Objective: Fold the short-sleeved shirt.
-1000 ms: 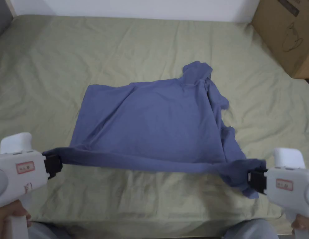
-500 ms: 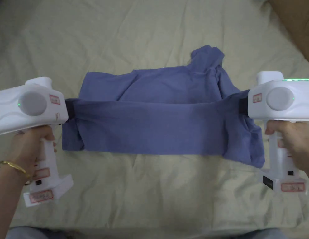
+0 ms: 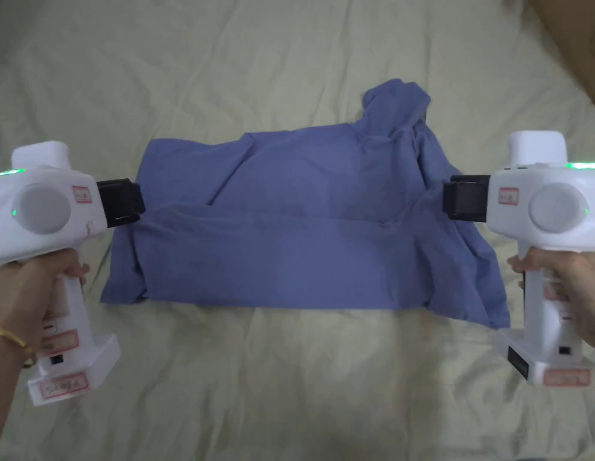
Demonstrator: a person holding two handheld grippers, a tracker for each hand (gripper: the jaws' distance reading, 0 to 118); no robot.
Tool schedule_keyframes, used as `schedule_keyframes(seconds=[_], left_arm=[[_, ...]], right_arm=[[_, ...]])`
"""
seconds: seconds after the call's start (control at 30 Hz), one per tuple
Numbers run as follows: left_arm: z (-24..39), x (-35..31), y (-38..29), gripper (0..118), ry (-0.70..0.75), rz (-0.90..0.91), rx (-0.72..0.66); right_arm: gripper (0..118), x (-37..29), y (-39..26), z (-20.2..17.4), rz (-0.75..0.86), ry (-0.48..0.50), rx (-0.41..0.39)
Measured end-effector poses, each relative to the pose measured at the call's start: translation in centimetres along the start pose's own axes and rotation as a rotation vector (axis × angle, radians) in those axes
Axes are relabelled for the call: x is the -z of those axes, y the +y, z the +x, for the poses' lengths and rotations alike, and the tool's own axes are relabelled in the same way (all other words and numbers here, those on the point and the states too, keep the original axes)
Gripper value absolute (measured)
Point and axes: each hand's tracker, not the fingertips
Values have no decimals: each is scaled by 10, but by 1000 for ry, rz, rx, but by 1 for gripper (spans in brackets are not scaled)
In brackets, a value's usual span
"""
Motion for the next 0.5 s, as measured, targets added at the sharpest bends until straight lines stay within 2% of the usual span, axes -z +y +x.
schedule_keyframes(seconds=[0.13, 0.23, 0.3, 0.33, 0.37, 0.4, 0.43, 0.47, 0.5], left_arm=[[-6, -63, -21, 107, -48, 158, 64], [-8, -105, -41, 107, -37, 271, 108], [-6, -129, -57, 106, -54, 339, 138], [-6, -143, -65, 103, -60, 368, 157], [-4, -151, -72, 92, -52, 374, 181], [-3, -159, -79, 75, -43, 377, 199], [-3, -166, -86, 52, -50, 393, 221], [-7, -167, -90, 19, -49, 403, 222], [-7, -171, -95, 8, -46, 412, 222]], right_arm=[[114, -77, -28, 5, 194, -4, 7], [113, -124, -49, 3, 317, -9, 43], [108, -147, -60, 0, 349, 7, 64], [100, -156, -66, -2, 353, 15, 75], [79, -165, -71, -4, 360, 23, 93], [57, -172, -76, -5, 361, 32, 112], [37, -176, -80, -5, 355, 36, 121], [18, -179, -83, -6, 352, 34, 127], [13, -180, -86, -7, 351, 32, 129]])
